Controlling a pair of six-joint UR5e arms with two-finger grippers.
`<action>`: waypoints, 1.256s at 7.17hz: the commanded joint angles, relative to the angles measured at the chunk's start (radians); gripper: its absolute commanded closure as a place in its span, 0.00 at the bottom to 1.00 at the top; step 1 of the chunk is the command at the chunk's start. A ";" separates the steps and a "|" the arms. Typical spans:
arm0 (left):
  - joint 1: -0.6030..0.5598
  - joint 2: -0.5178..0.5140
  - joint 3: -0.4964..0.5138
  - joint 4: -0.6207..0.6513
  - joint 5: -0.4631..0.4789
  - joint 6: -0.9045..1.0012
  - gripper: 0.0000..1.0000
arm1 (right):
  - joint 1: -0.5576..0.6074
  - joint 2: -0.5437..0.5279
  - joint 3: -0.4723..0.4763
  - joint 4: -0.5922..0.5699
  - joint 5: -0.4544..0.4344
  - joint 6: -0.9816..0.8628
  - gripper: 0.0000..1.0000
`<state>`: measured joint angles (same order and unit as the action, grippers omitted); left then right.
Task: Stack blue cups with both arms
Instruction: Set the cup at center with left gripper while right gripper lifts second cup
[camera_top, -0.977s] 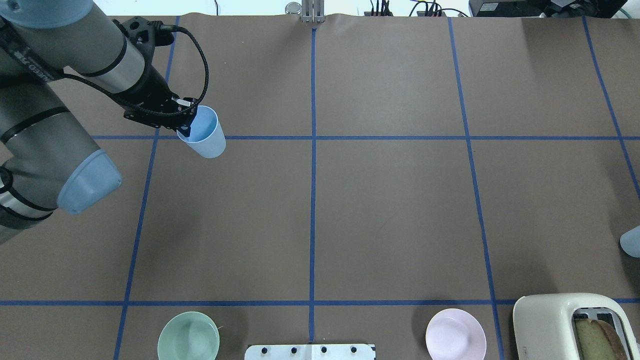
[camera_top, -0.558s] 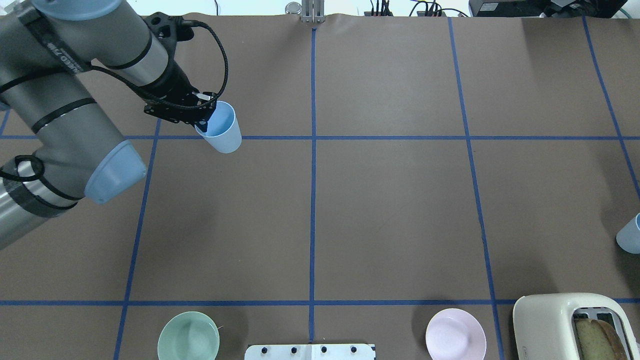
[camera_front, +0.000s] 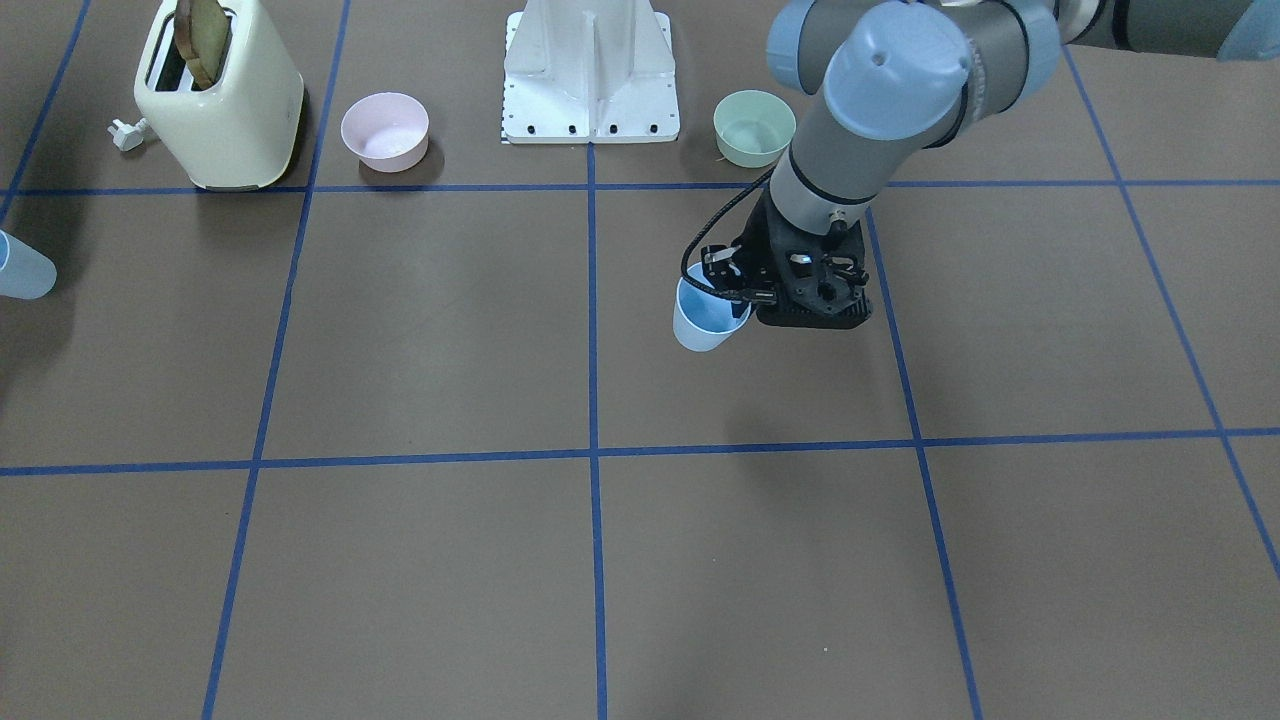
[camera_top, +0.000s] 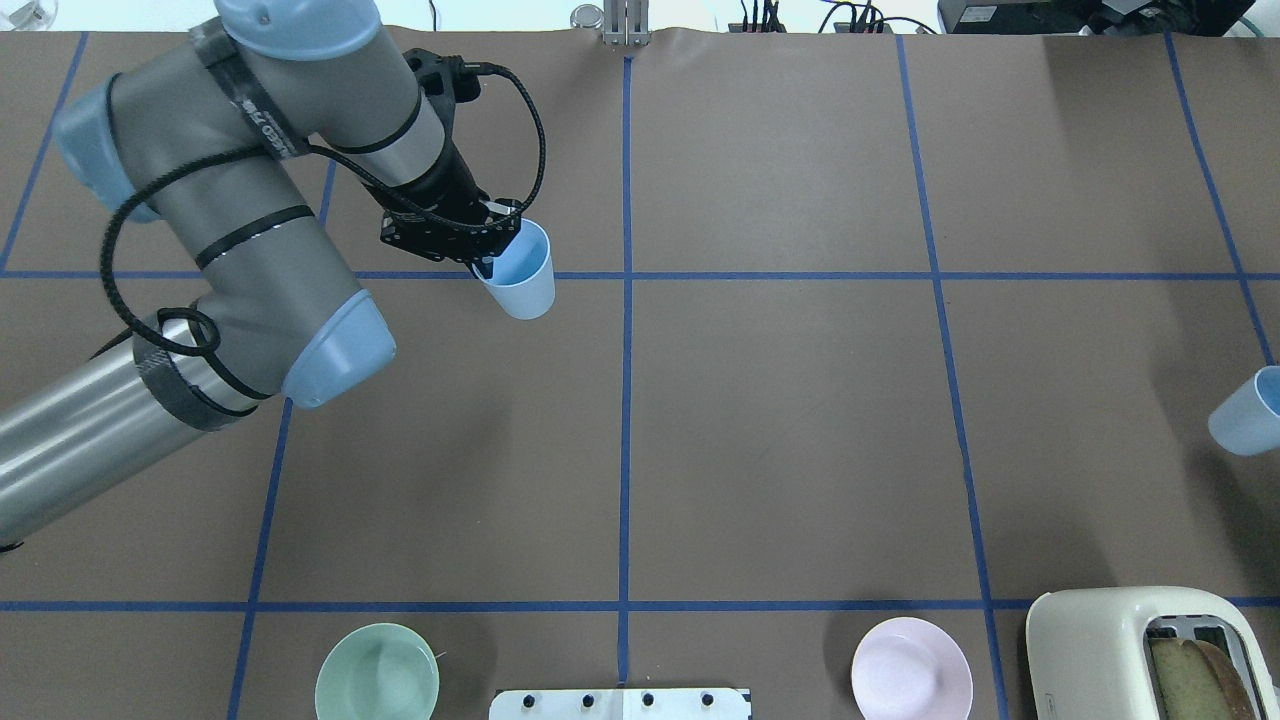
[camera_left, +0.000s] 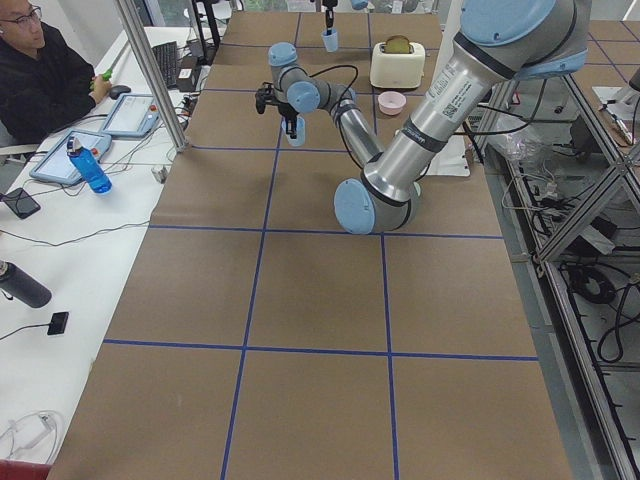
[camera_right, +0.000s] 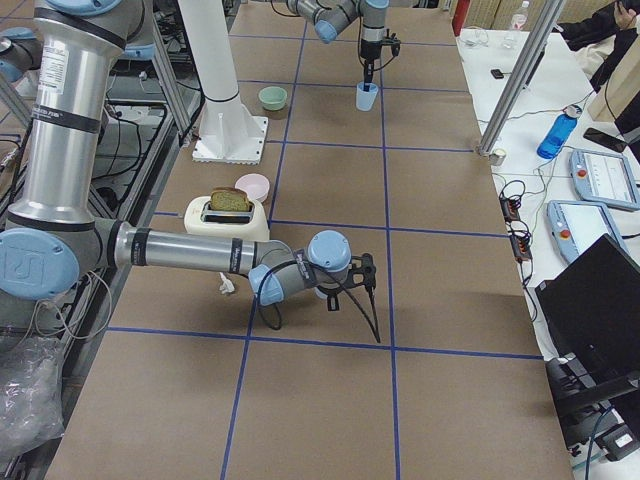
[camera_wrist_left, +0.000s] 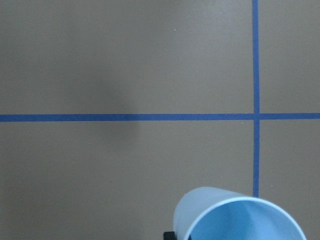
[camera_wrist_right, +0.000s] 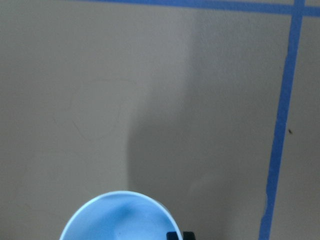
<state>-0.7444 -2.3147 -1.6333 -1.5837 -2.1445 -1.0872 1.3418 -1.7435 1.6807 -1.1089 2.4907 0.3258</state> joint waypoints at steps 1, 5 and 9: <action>0.068 -0.041 0.114 -0.122 0.066 -0.062 1.00 | 0.026 0.179 0.103 -0.308 0.007 -0.001 1.00; 0.148 -0.060 0.168 -0.162 0.130 -0.059 1.00 | 0.036 0.421 0.123 -0.600 -0.030 0.002 1.00; 0.178 -0.060 0.168 -0.162 0.161 -0.060 1.00 | 0.022 0.440 0.122 -0.606 -0.055 0.010 1.00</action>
<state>-0.5739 -2.3745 -1.4659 -1.7456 -1.9914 -1.1484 1.3683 -1.3070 1.8031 -1.7138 2.4421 0.3355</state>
